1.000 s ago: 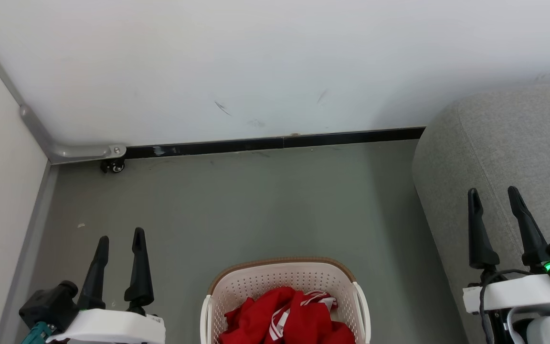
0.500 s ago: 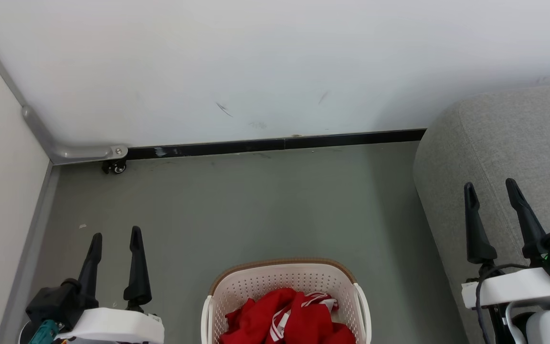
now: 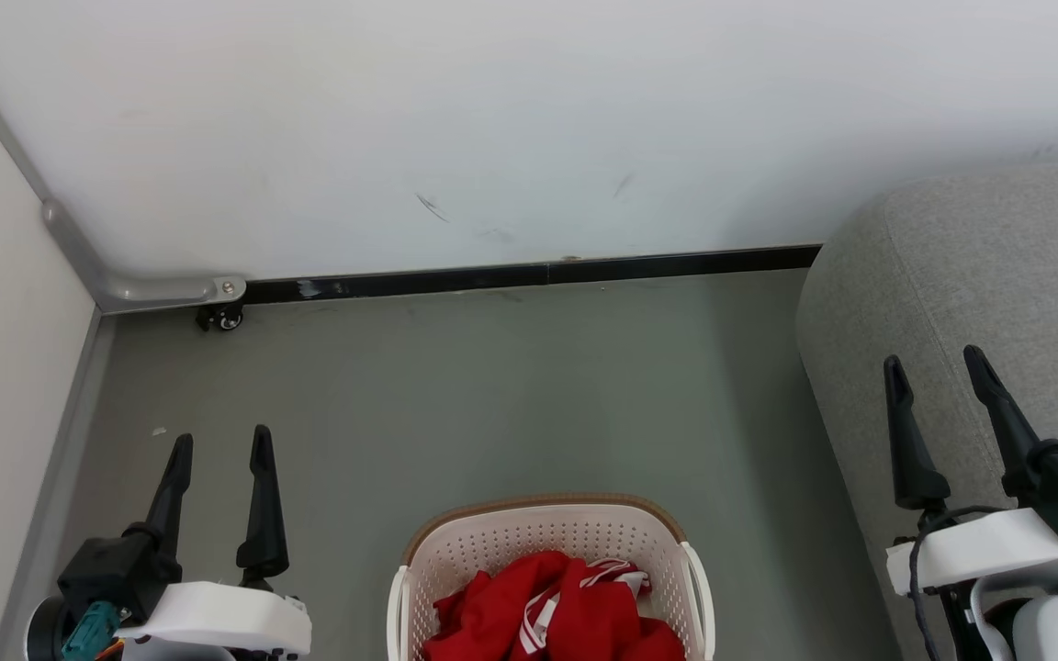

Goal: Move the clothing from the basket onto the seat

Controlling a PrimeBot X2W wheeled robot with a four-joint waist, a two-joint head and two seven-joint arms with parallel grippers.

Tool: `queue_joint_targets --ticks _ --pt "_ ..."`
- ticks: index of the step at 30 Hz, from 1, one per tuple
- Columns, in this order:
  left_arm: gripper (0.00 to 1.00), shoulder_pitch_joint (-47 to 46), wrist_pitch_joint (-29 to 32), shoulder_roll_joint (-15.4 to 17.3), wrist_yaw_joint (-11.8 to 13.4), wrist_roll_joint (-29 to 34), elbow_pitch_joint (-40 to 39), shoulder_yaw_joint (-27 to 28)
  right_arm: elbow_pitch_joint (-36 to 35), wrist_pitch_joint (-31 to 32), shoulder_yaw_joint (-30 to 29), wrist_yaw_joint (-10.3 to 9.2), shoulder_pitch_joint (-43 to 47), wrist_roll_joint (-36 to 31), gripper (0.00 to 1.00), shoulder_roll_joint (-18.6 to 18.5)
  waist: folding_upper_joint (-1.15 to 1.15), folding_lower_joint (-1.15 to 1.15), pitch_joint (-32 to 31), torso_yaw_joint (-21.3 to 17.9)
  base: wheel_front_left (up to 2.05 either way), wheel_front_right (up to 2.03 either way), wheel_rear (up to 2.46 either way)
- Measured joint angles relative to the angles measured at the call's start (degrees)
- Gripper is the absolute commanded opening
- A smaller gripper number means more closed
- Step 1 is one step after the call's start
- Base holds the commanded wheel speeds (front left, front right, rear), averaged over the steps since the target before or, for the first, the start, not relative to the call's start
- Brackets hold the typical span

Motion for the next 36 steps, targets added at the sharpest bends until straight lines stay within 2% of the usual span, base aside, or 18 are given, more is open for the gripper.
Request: queue_joint_targets --ticks 11,20,36 --pt "1.00 -0.9 0.0 0.0 0.5 1.6 0.6 -0.1 0.0 2.0 -1.4 0.00 0.0 -0.8 1.00 0.0 0.00 0.00 0.0 -0.1 0.00 0.00 0.00" --pt "1.00 -1.0 0.0 0.0 0.5 2.0 1.5 0.0 0.3 3.2 1.6 0.00 0.4 -0.2 1.00 0.0 0.00 0.00 -0.4 0.0 0.00 0.00 0.00" --pt "1.00 -1.1 0.0 0.4 0.5 3.5 2.0 0.2 -0.5 4.1 1.4 0.00 0.5 -0.2 1.00 0.0 0.00 -0.01 -0.6 0.0 0.00 0.00 0.00"
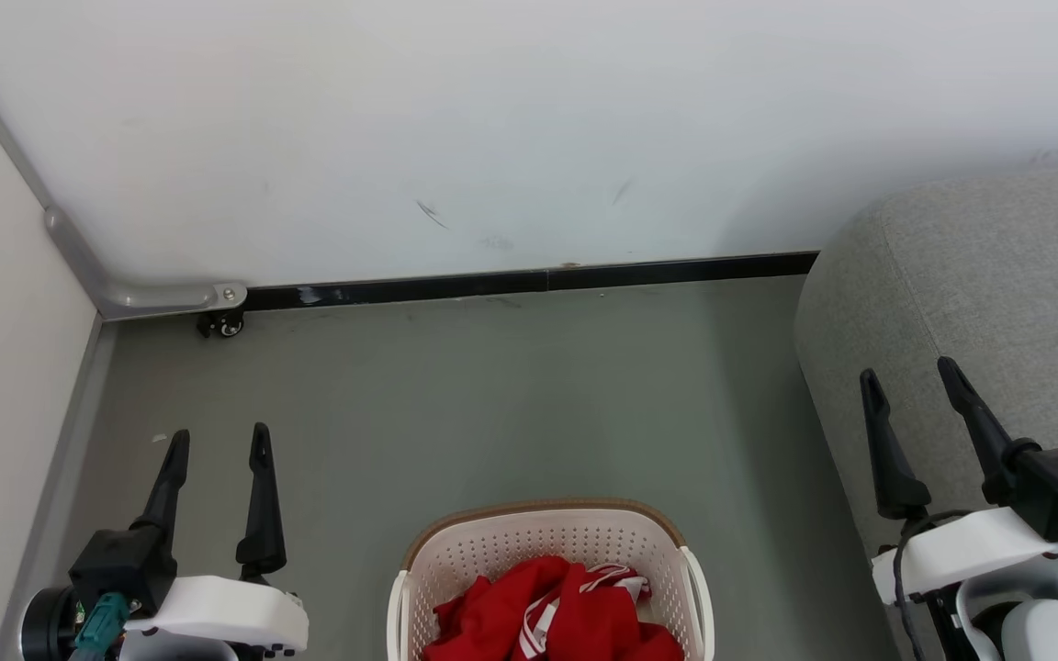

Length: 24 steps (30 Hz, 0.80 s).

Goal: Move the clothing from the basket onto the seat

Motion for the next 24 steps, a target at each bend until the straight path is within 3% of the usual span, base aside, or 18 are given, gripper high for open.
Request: queue_joint_targets --ticks 24 --pt "1.00 -1.3 0.0 0.1 -0.1 0.0 1.2 0.0 -1.4 0.1 -1.4 0.00 0.0 0.0 1.00 0.0 0.00 -0.01 0.8 -0.6 0.00 0.00 0.00"
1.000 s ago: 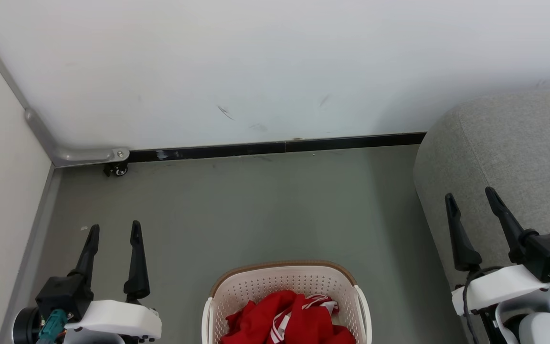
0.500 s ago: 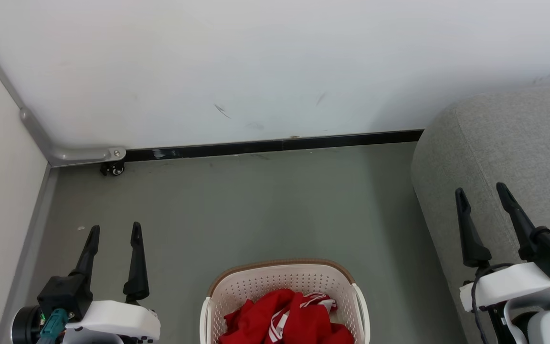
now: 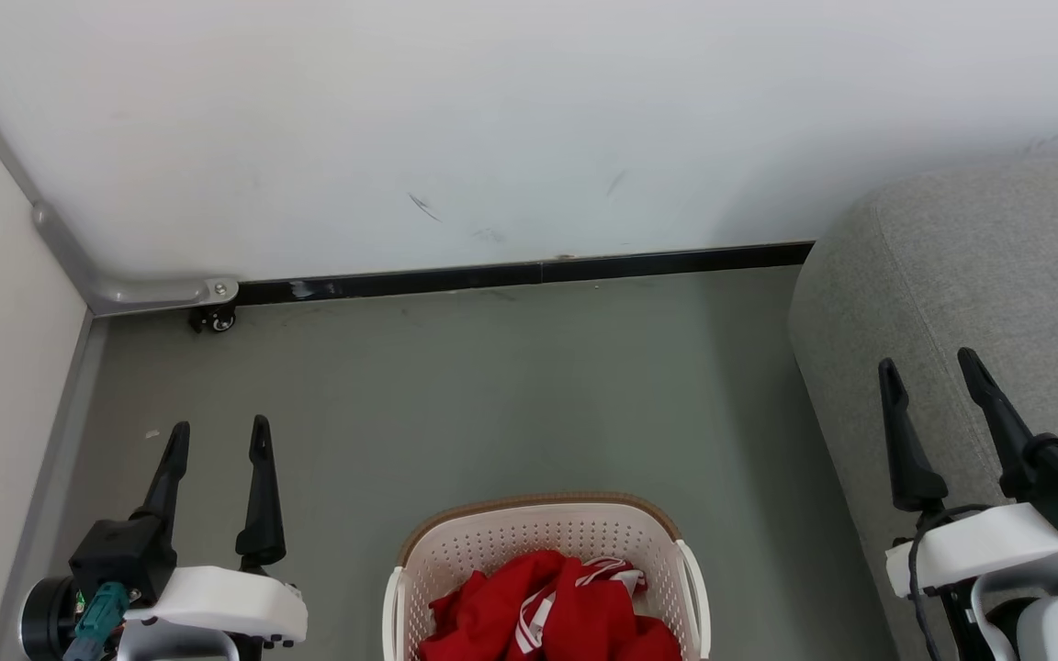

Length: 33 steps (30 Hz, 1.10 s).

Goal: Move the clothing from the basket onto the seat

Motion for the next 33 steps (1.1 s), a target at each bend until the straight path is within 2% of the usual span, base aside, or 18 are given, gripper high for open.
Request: queue_joint_targets --ticks 14,33 --pt "1.00 -0.7 0.0 -0.5 -0.8 -0.1 0.7 0.0 -0.9 0.0 0.2 0.00 0.0 0.5 1.00 0.0 0.00 0.00 0.6 -0.4 0.00 0.00 0.00" --pt "1.00 -4.3 0.0 -0.9 -2.5 -0.1 3.2 -1.8 -5.6 0.0 -0.2 0.00 -0.3 -0.1 1.00 0.0 0.00 -0.01 3.8 -1.9 0.00 0.00 0.00"
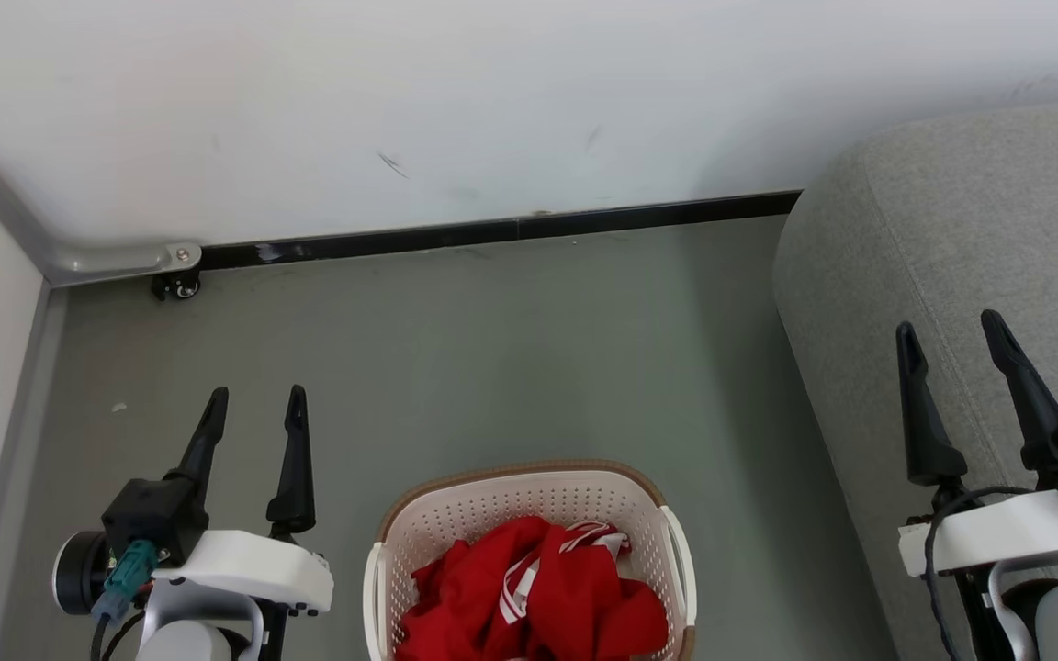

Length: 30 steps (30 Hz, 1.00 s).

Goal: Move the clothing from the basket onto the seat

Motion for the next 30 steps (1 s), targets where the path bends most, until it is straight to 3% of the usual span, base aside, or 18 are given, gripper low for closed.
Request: queue_joint_targets --ticks 30 --pt "1.00 -8.7 2.8 1.4 -2.0 4.2 9.2 -4.9 -9.2 -0.1 -0.3 0.00 -4.7 -0.5 1.00 0.0 0.00 0.00 11.3 -3.5 0.00 0.00 0.00"
